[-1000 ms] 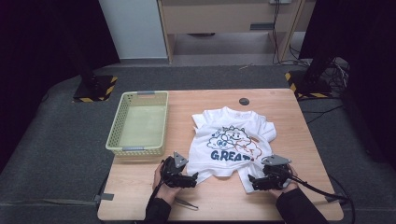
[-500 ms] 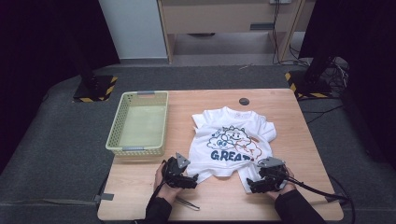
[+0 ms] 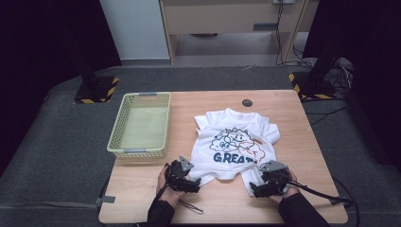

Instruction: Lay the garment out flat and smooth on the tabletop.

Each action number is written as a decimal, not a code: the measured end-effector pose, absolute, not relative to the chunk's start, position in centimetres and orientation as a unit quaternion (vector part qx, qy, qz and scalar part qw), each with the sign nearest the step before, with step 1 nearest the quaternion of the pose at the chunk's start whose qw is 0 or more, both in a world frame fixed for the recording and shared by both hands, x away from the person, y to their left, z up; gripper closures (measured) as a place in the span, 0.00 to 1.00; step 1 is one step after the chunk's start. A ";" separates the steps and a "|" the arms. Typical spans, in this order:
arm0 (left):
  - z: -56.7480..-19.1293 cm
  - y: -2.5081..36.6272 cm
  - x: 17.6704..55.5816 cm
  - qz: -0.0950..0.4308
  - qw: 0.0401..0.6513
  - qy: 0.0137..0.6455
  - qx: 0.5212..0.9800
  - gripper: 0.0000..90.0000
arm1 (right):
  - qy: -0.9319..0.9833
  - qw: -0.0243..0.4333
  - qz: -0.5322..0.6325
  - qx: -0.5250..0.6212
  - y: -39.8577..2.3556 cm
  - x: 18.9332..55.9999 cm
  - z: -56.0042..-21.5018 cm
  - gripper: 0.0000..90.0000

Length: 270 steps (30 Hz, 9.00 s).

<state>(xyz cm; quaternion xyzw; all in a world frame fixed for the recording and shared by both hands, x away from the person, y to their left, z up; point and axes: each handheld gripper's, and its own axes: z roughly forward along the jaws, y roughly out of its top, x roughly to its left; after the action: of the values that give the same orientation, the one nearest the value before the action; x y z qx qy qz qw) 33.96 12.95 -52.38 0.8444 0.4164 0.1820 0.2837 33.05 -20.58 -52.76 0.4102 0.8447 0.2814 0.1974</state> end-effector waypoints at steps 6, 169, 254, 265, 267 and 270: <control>-52.4 13.0 33.8 0.181 0.284 0.415 0.845 0.05 | 0.848 0.197 0.279 0.404 -20.9 32.7 -52.7 0.00; -53.1 15.4 31.6 0.142 0.315 0.394 0.852 0.00 | 0.714 0.222 0.385 0.541 -29.1 45.4 -46.6 0.27; -53.3 15.4 31.5 0.144 0.324 0.387 0.851 0.00 | 0.697 0.260 0.260 0.616 -31.4 49.2 -52.5 0.49; -53.3 15.3 31.5 0.144 0.325 0.386 0.851 0.00 | 0.682 0.264 0.300 0.612 -31.7 48.7 -51.3 0.42; -53.3 15.3 31.5 0.144 0.323 0.386 0.852 0.00 | 0.685 0.259 0.318 0.602 -31.3 48.5 -50.8 0.39; -53.3 15.3 31.5 0.144 0.323 0.386 0.852 0.00 | 0.694 0.236 0.346 0.586 -30.4 48.2 -50.6 0.35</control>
<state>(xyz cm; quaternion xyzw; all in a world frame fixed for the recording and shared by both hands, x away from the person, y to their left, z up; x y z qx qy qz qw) 31.50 15.33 -53.28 0.8522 0.3856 0.1435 0.3232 48.18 -30.42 -50.58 0.5856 0.6940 0.3457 0.2364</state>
